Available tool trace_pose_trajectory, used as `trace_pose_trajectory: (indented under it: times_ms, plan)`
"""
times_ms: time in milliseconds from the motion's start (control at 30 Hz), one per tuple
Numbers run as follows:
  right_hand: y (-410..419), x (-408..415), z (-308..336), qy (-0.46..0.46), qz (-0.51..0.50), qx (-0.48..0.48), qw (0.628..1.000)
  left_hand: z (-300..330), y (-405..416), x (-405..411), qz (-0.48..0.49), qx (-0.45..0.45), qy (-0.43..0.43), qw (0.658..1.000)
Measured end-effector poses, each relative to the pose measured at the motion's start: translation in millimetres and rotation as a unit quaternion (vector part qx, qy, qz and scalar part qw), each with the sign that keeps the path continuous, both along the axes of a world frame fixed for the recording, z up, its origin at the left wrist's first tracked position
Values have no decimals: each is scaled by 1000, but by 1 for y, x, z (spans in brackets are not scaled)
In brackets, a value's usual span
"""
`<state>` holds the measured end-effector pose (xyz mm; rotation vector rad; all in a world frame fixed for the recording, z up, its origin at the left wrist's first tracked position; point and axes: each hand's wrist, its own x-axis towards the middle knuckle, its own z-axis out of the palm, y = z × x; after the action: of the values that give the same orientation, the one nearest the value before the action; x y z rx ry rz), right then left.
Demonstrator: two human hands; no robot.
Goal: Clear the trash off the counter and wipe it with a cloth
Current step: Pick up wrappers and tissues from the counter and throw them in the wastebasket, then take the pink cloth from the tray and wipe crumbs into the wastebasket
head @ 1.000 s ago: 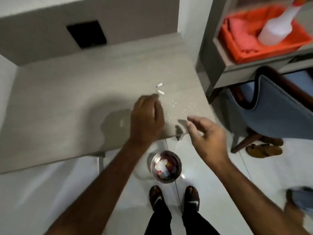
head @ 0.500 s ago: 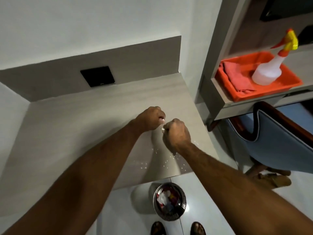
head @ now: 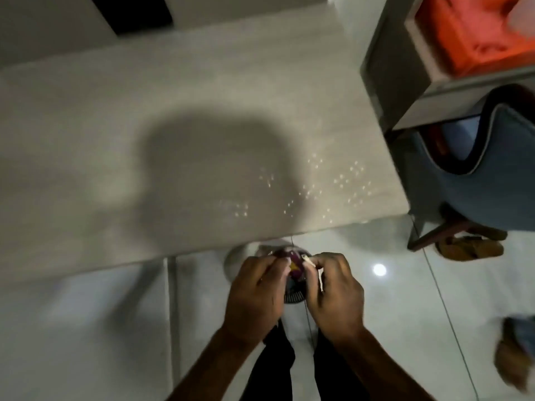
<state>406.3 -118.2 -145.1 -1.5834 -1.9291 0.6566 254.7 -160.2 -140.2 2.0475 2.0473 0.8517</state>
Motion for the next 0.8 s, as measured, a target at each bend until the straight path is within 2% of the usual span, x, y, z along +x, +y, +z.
trace_pose_trajectory:
  times_ms: [133, 233, 367, 567, 667, 800]
  plan:
    - [-25, 16, -110, -68, -1, -103, 992, -93, -24, 14, 13, -123, -21, 992]
    - [-28, 23, -180, -111, 1, -183, 977, -160, -23, 11, 40, -233, -27, 971]
    - [-23, 16, -258, -176, 9, -248, 953, -241, -14, 8, 81, -308, -10, 948]
    - [-13, -1, -321, -193, 0, -299, 935, -310, -2, 25, 71, -304, -28, 950]
    - [-9, 2, -333, -184, 0, -301, 936, -325, -4, 29, 65, -350, -32, 934]
    - [-9, 19, -310, -141, 38, -251, 957, -299, -7, 28, 11, -329, 57, 943]
